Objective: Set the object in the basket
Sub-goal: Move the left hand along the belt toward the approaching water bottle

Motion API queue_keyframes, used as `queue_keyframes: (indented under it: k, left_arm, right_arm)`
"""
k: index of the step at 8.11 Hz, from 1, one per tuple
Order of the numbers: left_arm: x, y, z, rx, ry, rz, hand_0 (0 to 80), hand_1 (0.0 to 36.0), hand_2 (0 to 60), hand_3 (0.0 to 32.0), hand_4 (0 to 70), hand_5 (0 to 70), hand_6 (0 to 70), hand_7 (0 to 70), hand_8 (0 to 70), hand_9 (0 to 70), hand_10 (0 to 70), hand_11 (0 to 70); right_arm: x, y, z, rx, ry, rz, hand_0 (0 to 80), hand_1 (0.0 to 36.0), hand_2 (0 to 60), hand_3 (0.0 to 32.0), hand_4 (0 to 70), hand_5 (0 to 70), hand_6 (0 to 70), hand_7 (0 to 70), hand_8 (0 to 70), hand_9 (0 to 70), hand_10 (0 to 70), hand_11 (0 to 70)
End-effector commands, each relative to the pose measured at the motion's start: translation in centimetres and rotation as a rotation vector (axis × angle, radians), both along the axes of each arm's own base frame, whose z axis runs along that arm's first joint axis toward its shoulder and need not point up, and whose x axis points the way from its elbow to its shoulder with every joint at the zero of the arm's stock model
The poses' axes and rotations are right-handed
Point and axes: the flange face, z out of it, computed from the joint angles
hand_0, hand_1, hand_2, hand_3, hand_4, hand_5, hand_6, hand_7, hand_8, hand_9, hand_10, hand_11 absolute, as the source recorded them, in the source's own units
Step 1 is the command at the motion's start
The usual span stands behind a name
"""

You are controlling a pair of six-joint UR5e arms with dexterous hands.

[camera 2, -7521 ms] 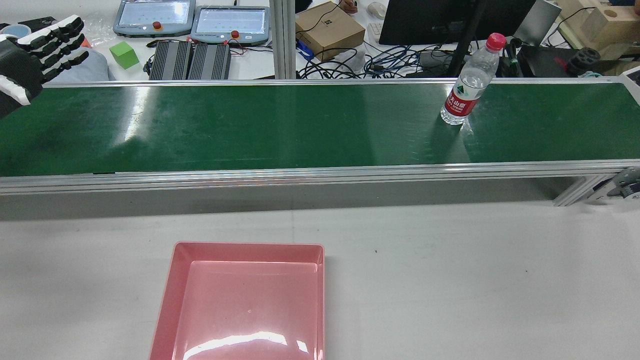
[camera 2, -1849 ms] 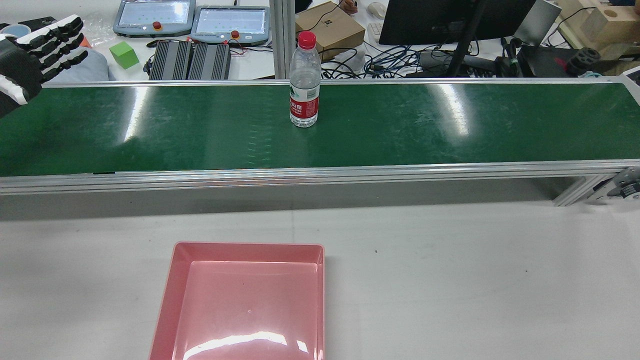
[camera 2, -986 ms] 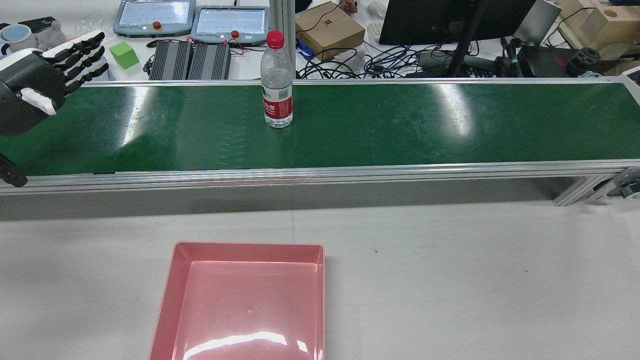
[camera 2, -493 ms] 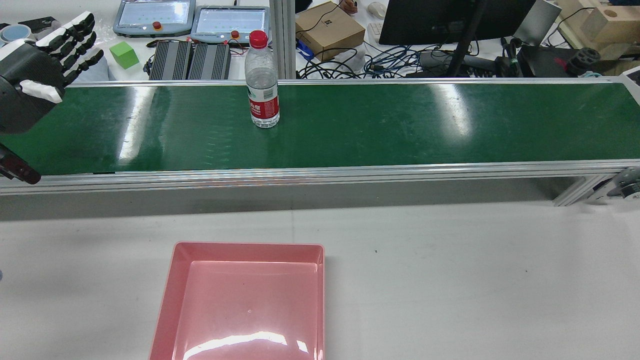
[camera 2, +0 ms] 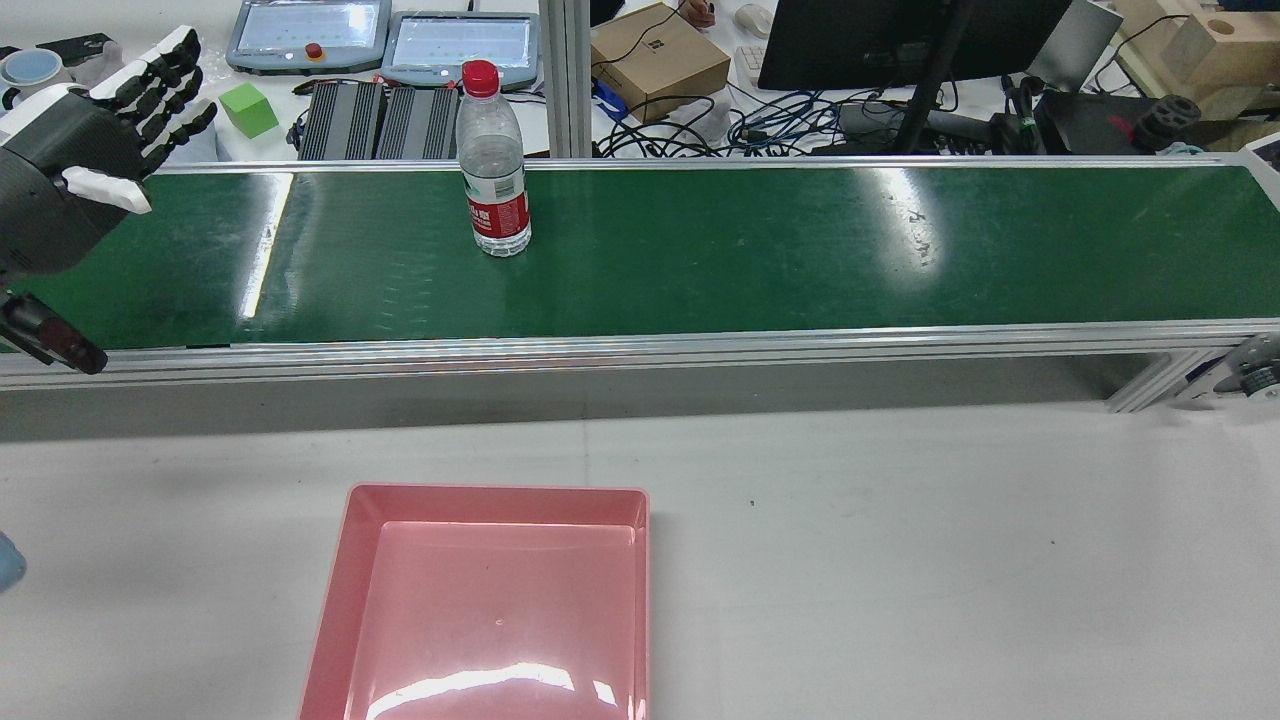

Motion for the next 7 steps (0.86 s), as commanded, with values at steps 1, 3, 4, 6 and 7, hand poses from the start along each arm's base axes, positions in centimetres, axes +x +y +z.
queue_keyframes:
  k: [1, 3, 4, 6, 7]
  left_arm:
    - [1.8, -0.1, -0.5, 0.023, -0.047, 0.000, 46.5, 0.1, 0.0, 1.6, 8.8, 0.6, 0.0, 0.0, 0.0, 0.0, 3.3, 5.4]
    - [3.3, -2.2, 1.2, 0.026, -0.041, 0.003, 46.4, 0.0, 0.0, 0.6, 8.8, 1.6, 0.0, 0.0, 0.0, 0.0, 3.3, 5.4]
    - [4.6, -3.7, 2.1, 0.016, -0.045, 0.011, 46.3, 0.0, 0.0, 0.6, 8.7, 1.5, 0.0, 0.0, 0.0, 0.0, 3.1, 5.1]
    - [5.7, -3.9, 2.6, 0.013, -0.046, 0.024, 46.2, 0.0, 0.0, 0.0, 9.1, 2.1, 0.0, 0.0, 0.0, 0.0, 3.1, 5.2]
    - [6.4, -3.6, 2.6, 0.014, -0.047, 0.039, 46.3, 0.1, 0.0, 0.0, 9.1, 2.0, 0.0, 0.0, 0.0, 0.0, 2.9, 4.8]
  right_arm:
    - [0.0, 0.0, 0.0, 0.000, 0.000, 0.000, 0.0, 0.0, 0.0, 0.0, 0.0, 0.0, 0.0, 0.0, 0.0, 0.0, 0.0, 0.0]
    - [0.0, 0.0, 0.0, 0.000, 0.000, 0.000, 0.0, 0.0, 0.0, 0.0, 0.0, 0.0, 0.0, 0.0, 0.0, 0.0, 0.0, 0.0]
    - [0.0, 0.0, 0.0, 0.000, 0.000, 0.000, 0.0, 0.0, 0.0, 0.0, 0.0, 0.0, 0.0, 0.0, 0.0, 0.0, 0.0, 0.0]
    - [0.0, 0.0, 0.0, 0.000, 0.000, 0.000, 0.0, 0.0, 0.0, 0.0, 0.0, 0.0, 0.0, 0.0, 0.0, 0.0, 0.0, 0.0]
    - [0.0, 0.0, 0.0, 0.000, 0.000, 0.000, 0.0, 0.0, 0.0, 0.0, 0.0, 0.0, 0.0, 0.0, 0.0, 0.0, 0.0, 0.0]
